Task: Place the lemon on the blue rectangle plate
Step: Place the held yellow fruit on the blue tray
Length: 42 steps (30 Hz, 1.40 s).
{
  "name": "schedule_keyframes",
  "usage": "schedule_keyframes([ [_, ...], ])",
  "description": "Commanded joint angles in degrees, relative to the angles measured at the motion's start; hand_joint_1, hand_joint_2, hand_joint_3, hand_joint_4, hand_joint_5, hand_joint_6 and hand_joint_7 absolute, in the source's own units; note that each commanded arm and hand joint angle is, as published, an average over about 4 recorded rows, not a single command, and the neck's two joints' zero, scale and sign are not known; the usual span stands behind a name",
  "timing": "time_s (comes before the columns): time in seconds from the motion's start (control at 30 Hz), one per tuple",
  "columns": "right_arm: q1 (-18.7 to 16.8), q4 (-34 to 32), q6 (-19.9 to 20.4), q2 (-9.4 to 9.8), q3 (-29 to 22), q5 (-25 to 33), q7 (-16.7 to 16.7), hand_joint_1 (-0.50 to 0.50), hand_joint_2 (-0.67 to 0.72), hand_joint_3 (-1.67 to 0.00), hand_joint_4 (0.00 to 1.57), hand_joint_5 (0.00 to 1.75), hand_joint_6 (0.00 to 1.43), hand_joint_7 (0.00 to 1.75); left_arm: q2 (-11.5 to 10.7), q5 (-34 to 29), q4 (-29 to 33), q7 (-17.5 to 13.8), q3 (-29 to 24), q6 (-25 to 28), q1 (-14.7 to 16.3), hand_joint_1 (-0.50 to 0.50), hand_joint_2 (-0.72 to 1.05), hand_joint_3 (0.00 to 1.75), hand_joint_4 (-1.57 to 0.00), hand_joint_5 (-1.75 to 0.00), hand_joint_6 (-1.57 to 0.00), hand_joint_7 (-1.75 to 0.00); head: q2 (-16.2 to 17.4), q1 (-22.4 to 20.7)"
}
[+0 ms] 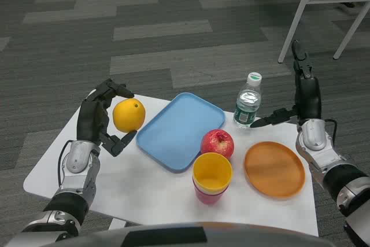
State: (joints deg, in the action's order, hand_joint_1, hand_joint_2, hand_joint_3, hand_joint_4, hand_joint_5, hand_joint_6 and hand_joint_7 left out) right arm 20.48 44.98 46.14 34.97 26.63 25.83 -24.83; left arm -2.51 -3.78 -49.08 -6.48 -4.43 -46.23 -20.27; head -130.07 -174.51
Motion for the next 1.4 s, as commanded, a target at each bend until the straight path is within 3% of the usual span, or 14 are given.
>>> schedule_keyframes([
  [0.03,0.7,-1.0,-0.2,-0.69,-0.1,0.3,-0.1,-0.31,0.15,-0.08,0.00,0.00,0.00,0.00,-0.2,-1.8,1.1,0.9,3.7,-0.8,0.6,-0.50,1.05,1.75,0.00,-1.13,-1.28,-1.33,-1.5,-1.1],
  [0.57,0.1,-2.0,-0.2,-0.69,-0.3,0.3,-0.1,-0.33,0.15,-0.08,0.00,0.00,0.00,0.00,-0.2,-1.9,2.3,0.9,4.2,-0.8,1.4,-0.50,1.05,1.75,0.00,-1.13,-1.28,-1.33,-0.6,-1.0],
  [0.73,-0.1,-2.1,-0.2,-0.69,-0.3,0.3,-0.1,-0.32,0.15,-0.08,0.00,0.00,0.00,0.00,0.4,1.0,2.1,3.4,5.1,-1.9,0.8,-0.50,1.05,1.75,0.00,-1.13,-1.28,-1.33,-0.2,-1.1],
  [0.93,-0.6,-2.5,-0.2,-0.78,-0.2,0.3,-0.1,-0.30,0.15,-0.08,0.00,0.00,0.00,0.00,3.2,7.1,-1.2,8.5,4.6,-2.2,-3.0,-0.50,1.05,1.75,0.00,-1.13,-1.28,-1.33,0.5,-1.8],
  [1.07,-1.0,-2.8,-0.2,-0.73,-0.1,0.3,-0.1,-0.33,0.15,-0.08,0.00,0.00,0.00,0.00,3.9,9.0,-4.2,10.9,5.7,-0.7,-5.8,-0.50,1.05,1.75,0.00,-1.13,-1.18,-1.33,0.4,-1.9],
  [1.23,-1.2,-3.1,-0.2,-0.69,-0.1,0.3,-0.1,-0.32,0.15,-0.04,0.00,0.00,0.00,0.00,4.1,9.5,-7.5,12.6,10.5,8.2,-10.1,-0.50,1.05,1.75,0.00,-1.13,-1.05,-1.33,0.4,-2.4],
  [1.4,-1.2,-2.9,-0.2,-0.80,0.2,0.3,-0.1,-0.33,0.15,-0.02,0.00,0.00,0.00,0.00,4.7,9.5,-12.7,12.8,13.2,12.8,-14.5,-0.50,1.05,1.75,0.00,-1.13,-0.88,-1.33,0.5,-2.5],
])
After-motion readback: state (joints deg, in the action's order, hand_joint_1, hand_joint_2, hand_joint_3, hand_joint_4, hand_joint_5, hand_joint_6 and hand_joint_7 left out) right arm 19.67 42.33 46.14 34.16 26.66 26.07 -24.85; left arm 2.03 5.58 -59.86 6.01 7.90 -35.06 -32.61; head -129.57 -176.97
